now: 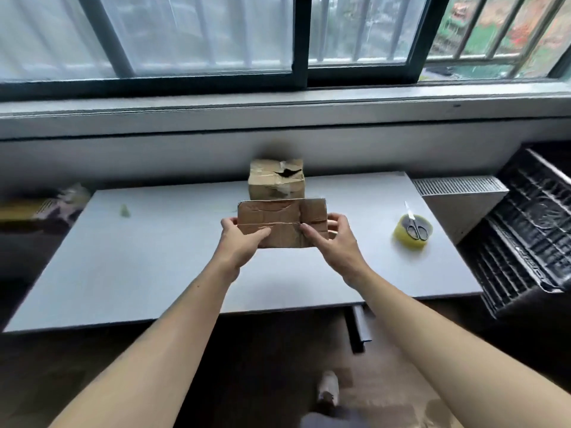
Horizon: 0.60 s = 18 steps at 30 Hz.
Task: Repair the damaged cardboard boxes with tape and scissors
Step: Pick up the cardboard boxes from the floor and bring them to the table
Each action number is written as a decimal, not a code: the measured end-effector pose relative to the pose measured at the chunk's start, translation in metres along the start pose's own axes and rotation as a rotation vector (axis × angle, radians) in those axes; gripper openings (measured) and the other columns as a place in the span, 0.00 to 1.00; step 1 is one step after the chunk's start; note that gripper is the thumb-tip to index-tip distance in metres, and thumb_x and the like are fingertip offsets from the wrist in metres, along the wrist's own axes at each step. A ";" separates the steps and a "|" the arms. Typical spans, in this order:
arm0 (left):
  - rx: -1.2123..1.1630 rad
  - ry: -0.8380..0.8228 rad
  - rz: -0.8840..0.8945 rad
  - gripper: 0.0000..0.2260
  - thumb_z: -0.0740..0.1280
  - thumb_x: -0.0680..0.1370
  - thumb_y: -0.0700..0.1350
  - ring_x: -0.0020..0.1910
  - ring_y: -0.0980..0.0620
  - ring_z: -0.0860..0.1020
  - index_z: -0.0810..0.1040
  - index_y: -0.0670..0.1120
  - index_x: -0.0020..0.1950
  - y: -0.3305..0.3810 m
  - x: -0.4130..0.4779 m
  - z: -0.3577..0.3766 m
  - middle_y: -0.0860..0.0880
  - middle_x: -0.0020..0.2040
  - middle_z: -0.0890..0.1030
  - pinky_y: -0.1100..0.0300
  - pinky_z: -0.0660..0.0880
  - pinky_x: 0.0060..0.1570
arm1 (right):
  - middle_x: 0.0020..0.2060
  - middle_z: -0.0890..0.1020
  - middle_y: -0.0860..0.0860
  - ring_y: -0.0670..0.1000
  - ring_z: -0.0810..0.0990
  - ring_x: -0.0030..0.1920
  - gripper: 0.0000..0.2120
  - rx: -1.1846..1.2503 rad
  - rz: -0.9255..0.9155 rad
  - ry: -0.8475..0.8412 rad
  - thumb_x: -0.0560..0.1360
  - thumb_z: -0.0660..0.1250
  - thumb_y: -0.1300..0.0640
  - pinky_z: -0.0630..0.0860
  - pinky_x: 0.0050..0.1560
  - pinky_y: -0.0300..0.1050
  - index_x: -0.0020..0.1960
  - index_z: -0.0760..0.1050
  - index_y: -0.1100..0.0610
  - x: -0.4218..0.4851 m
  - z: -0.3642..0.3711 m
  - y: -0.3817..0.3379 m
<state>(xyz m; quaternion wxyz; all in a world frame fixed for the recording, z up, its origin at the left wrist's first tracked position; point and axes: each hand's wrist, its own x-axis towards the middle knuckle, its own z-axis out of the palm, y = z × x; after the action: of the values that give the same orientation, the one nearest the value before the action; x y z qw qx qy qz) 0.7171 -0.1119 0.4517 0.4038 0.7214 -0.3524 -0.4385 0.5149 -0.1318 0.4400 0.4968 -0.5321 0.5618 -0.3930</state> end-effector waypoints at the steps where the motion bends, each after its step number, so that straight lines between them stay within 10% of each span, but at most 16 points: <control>1: -0.001 0.006 -0.008 0.30 0.73 0.76 0.48 0.53 0.52 0.76 0.59 0.47 0.70 -0.001 0.008 -0.004 0.48 0.60 0.76 0.62 0.69 0.42 | 0.55 0.80 0.47 0.46 0.82 0.54 0.32 0.011 0.000 -0.022 0.70 0.76 0.41 0.80 0.54 0.43 0.66 0.68 0.52 0.009 0.006 -0.001; 9: 0.284 0.100 0.023 0.48 0.80 0.66 0.53 0.67 0.47 0.71 0.52 0.54 0.76 0.013 0.087 -0.041 0.48 0.70 0.67 0.48 0.73 0.65 | 0.52 0.80 0.46 0.38 0.80 0.47 0.27 0.066 -0.046 -0.242 0.75 0.74 0.61 0.76 0.47 0.30 0.71 0.68 0.54 0.104 0.058 -0.014; 13: 0.599 0.150 0.055 0.58 0.79 0.68 0.51 0.60 0.44 0.72 0.33 0.62 0.77 0.028 0.115 -0.067 0.46 0.64 0.64 0.49 0.76 0.58 | 0.48 0.81 0.46 0.47 0.78 0.47 0.18 0.047 -0.089 -0.317 0.77 0.69 0.64 0.73 0.46 0.35 0.62 0.72 0.47 0.157 0.088 -0.030; 18: 0.617 0.195 -0.009 0.43 0.77 0.62 0.47 0.52 0.44 0.78 0.53 0.59 0.68 0.032 0.148 -0.100 0.47 0.59 0.73 0.47 0.80 0.49 | 0.55 0.83 0.52 0.52 0.82 0.57 0.17 0.060 -0.096 -0.396 0.77 0.69 0.63 0.76 0.60 0.44 0.63 0.74 0.50 0.202 0.123 -0.036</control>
<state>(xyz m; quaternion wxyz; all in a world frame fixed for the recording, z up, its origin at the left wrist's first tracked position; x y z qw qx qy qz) 0.8584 -0.2258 0.4581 0.1957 0.8499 -0.4253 -0.2417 0.6543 -0.3253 0.4226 0.5938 -0.6100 0.4153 -0.3206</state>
